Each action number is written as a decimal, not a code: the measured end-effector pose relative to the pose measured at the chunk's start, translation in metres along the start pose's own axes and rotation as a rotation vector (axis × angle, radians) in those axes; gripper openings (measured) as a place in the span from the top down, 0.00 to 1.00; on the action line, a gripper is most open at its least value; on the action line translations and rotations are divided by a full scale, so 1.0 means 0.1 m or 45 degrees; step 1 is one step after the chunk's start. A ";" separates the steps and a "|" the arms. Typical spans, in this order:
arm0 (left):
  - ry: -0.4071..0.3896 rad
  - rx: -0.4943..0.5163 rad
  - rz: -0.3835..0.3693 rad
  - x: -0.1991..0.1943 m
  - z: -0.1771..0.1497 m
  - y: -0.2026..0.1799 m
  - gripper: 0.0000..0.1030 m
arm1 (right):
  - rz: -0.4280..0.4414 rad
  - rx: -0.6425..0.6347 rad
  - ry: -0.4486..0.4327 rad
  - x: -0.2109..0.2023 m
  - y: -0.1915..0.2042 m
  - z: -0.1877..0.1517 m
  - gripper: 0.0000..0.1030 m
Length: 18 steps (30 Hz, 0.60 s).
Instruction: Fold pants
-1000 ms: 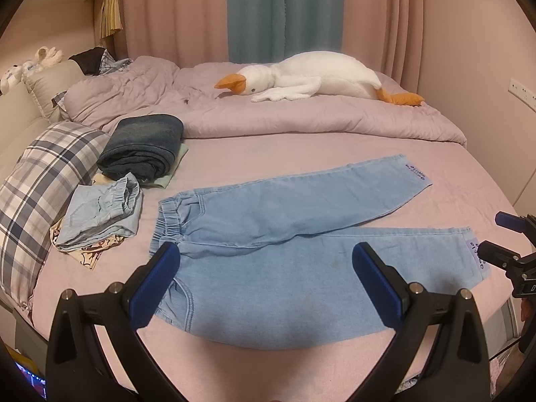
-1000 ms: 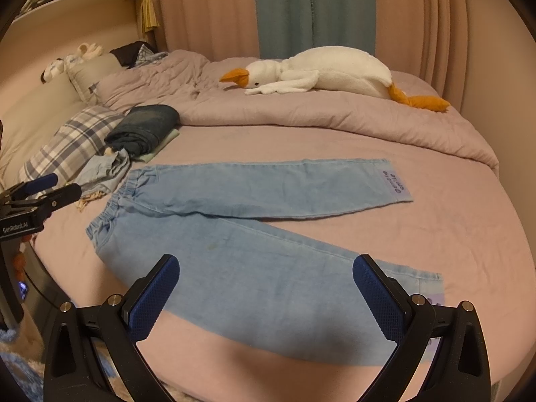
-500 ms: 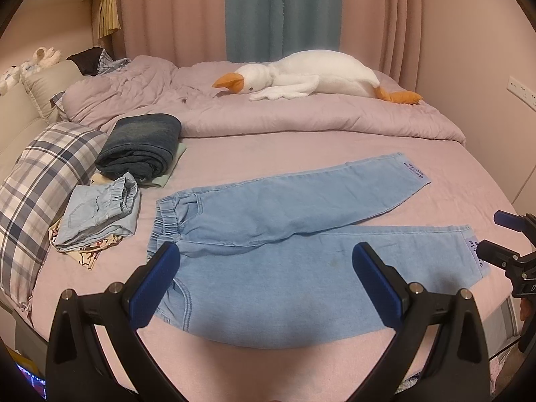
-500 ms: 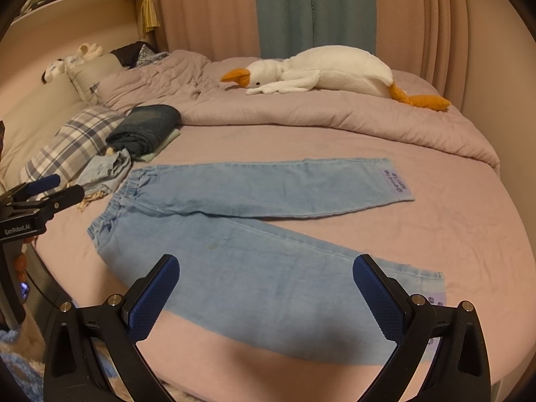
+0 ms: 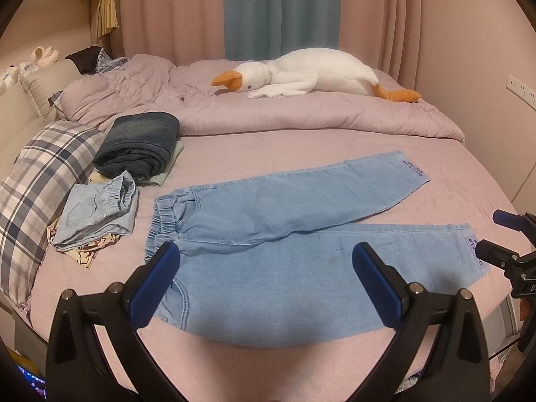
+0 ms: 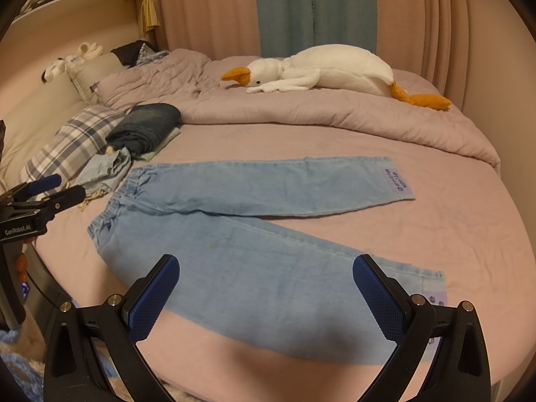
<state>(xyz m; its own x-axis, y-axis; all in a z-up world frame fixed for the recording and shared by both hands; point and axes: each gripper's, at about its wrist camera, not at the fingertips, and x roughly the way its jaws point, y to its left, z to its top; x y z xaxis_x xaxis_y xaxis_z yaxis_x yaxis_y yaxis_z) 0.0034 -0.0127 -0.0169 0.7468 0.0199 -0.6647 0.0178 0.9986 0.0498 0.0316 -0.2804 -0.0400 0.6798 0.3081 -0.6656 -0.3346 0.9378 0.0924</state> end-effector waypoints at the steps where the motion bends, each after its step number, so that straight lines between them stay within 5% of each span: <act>1: 0.012 0.011 0.007 0.01 0.00 0.01 0.00 | 0.003 0.000 0.006 0.03 0.01 -0.01 0.00; 4: 0.029 -0.070 -0.045 0.13 -0.05 0.11 0.00 | 0.040 -0.009 0.018 0.19 0.02 -0.08 0.00; 9: 0.211 -0.346 -0.026 0.66 -0.38 0.64 0.00 | 0.138 -0.081 0.184 0.80 0.33 -0.27 0.00; 13: 0.482 -0.646 -0.067 0.68 -0.80 0.95 0.00 | 0.253 -0.274 0.372 0.99 0.86 -0.53 0.00; 18: 0.407 -0.929 -0.054 0.80 -1.17 1.50 0.01 | 0.299 -0.601 0.331 1.17 1.30 -0.69 0.03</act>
<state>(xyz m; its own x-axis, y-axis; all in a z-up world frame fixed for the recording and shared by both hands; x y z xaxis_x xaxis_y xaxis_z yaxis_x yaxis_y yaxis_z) -0.0125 0.1439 -0.1497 0.5265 -0.1162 -0.8422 -0.4806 0.7765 -0.4075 0.0223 -0.1334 -0.1573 0.3899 0.3934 -0.8326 -0.7518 0.6581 -0.0412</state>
